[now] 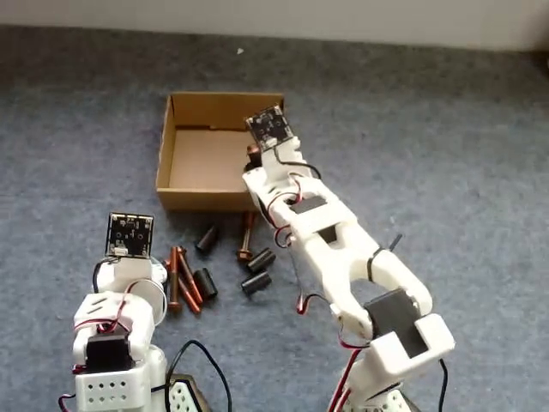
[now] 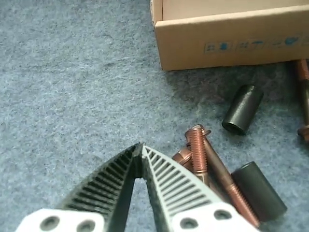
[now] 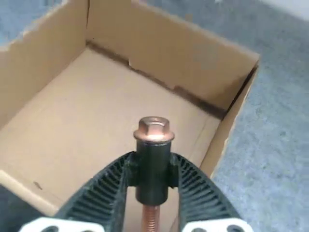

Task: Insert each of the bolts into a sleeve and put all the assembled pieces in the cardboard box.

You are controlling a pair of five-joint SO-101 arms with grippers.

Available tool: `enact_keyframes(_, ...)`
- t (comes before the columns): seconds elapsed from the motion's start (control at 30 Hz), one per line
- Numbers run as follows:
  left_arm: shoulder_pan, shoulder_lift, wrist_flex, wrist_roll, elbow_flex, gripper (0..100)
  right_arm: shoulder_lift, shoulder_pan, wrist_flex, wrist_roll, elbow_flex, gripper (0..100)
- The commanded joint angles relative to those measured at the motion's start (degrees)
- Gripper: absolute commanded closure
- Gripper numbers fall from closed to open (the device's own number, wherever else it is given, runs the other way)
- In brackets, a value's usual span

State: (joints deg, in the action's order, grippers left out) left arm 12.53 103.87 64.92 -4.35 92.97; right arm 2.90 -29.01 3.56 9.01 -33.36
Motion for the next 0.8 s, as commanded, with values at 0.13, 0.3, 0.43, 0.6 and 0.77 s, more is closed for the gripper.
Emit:
enact_keyframes(0.13, 0.40, 0.31, -1.14, -0.97, -0.40, 99, -10.86, 0.48, 2.33, 0.26, 1.71, 84.9)
enact_keyframes(0.3, 0.40, 0.31, -1.14, -0.97, -0.40, 99, -16.31, 0.31, 9.10, 0.26, 1.45, 84.9)
enact_keyframes(0.43, 0.40, 0.31, -1.14, -0.97, -0.40, 99, -22.11, 0.22, 18.33, 0.26, 1.45, 84.9)
enact_keyframes(0.6, 0.40, 0.31, -1.14, -0.97, -0.40, 99, -26.95, -1.63, 31.25, 0.18, 1.36, 85.0)
enact_keyframes(0.77, 0.40, 0.31, -1.14, -0.97, -0.40, 99, -29.41, -2.51, 41.36, -11.16, 1.71, 85.0)
